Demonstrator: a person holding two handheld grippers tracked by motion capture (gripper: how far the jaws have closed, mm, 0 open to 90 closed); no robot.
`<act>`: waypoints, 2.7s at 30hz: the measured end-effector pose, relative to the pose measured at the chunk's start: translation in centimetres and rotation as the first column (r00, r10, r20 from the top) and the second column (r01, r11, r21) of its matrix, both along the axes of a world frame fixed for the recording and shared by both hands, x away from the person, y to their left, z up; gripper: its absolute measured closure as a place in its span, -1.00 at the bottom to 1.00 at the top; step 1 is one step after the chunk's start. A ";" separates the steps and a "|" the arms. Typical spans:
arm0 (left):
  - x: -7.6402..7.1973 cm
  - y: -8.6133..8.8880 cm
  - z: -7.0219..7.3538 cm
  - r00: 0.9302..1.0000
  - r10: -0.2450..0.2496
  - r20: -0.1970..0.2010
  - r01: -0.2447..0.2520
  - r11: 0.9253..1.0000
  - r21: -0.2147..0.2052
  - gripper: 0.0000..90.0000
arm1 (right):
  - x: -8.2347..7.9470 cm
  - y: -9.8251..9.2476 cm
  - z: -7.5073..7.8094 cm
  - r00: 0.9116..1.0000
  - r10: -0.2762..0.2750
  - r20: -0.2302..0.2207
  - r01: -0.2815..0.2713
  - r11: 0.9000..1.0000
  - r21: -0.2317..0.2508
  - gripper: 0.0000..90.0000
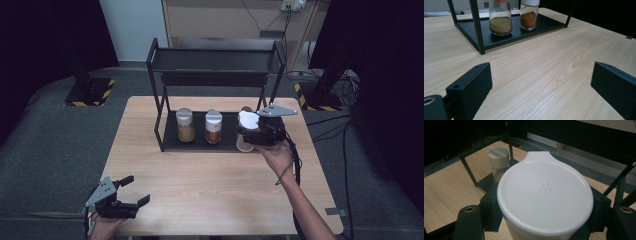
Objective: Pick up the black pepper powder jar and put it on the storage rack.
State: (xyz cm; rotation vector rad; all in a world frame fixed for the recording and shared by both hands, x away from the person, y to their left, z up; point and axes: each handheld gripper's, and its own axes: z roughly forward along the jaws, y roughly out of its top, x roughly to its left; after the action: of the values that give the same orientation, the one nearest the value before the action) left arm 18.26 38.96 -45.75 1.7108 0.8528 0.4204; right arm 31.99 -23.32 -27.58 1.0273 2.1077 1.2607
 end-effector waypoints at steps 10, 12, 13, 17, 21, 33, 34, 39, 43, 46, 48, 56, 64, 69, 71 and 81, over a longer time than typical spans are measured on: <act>0.0 0.1 0.0 1.000 0.001 -0.002 -0.001 1.000 0.002 -0.94 | 2.3 1.3 -0.4 1.000 -0.023 0.009 0.023 1.000 -0.014 -0.31; 0.0 0.1 0.0 1.000 0.001 -0.002 -0.001 1.000 0.001 -0.94 | 2.7 1.5 -0.6 0.999 -0.031 0.010 0.032 0.999 -0.011 -0.31; 0.0 0.1 0.0 1.000 0.001 -0.002 -0.001 1.000 0.002 -0.94 | 2.9 1.6 -0.7 0.999 -0.036 0.010 0.036 0.999 -0.011 -0.31; 0.0 0.1 0.0 1.000 0.002 -0.002 -0.002 1.000 0.000 -0.94 | 3.8 2.1 -1.1 0.998 -0.058 0.016 0.058 0.998 -0.016 -0.31; 0.0 0.1 0.0 1.000 0.003 -0.003 -0.003 1.000 0.000 -0.94 | 4.9 2.2 -1.8 0.997 -0.080 0.010 0.080 0.997 -0.006 -0.31; 0.1 0.1 0.0 1.000 0.003 -0.006 -0.003 1.000 -0.001 -0.94 | 6.6 2.6 -3.3 0.990 -0.135 0.027 0.135 0.991 -0.007 -0.31; 0.1 0.1 0.0 1.000 0.004 -0.006 -0.004 1.000 -0.002 -0.94 | 6.8 2.6 -3.6 0.990 -0.135 0.029 0.135 0.991 -0.010 -0.31; 0.1 0.1 0.0 1.000 0.003 -0.007 -0.003 1.000 -0.002 -0.94 | 7.5 2.9 -4.9 0.990 -0.141 0.019 0.141 0.990 -0.012 -0.31; 0.1 0.1 -0.1 1.000 0.002 -0.006 -0.002 1.000 -0.001 -0.94 | 7.9 3.2 -6.0 0.988 -0.152 0.014 0.152 0.988 -0.020 -0.31; 0.1 0.1 0.0 1.000 -0.001 -0.006 0.001 1.000 0.000 -0.94 | 8.0 3.3 -6.9 0.987 -0.162 0.005 0.162 0.987 -0.011 -0.31; 0.2 0.1 0.0 1.000 -0.003 -0.006 0.003 1.000 0.002 -0.94 | 8.1 3.3 -7.4 0.987 -0.162 -0.001 0.162 0.987 -0.011 -0.31; 0.2 0.1 0.0 1.000 -0.008 -0.006 0.008 1.000 0.004 -0.94 | 8.1 3.6 -8.8 0.984 -0.177 -0.006 0.177 0.984 -0.011 -0.31; 0.2 0.0 0.0 1.000 -0.009 -0.005 0.009 1.000 0.005 -0.94 | 8.3 3.8 -10.2 0.984 -0.175 -0.020 0.174 0.985 -0.019 -0.31; 0.2 0.0 0.0 1.000 -0.010 -0.004 0.010 1.000 0.007 -0.94 | 8.3 3.9 -10.6 0.985 -0.174 -0.021 0.173 0.984 -0.030 -0.31; 0.2 0.0 0.0 1.000 -0.011 -0.004 0.011 1.000 0.010 -0.94 | 8.3 3.9 -10.8 0.985 -0.174 -0.022 0.173 0.984 -0.029 -0.31; 0.2 -0.1 0.1 1.000 -0.012 -0.005 0.012 1.000 0.013 -0.94 | 8.3 3.5 -11.3 0.983 -0.180 -0.037 0.180 0.984 -0.014 -0.31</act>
State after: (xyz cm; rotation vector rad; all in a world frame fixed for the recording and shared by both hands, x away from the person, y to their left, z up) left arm 18.45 38.88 -45.68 1.7285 0.8450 0.4141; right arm 40.28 -19.77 -38.93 1.2164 1.9960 1.1489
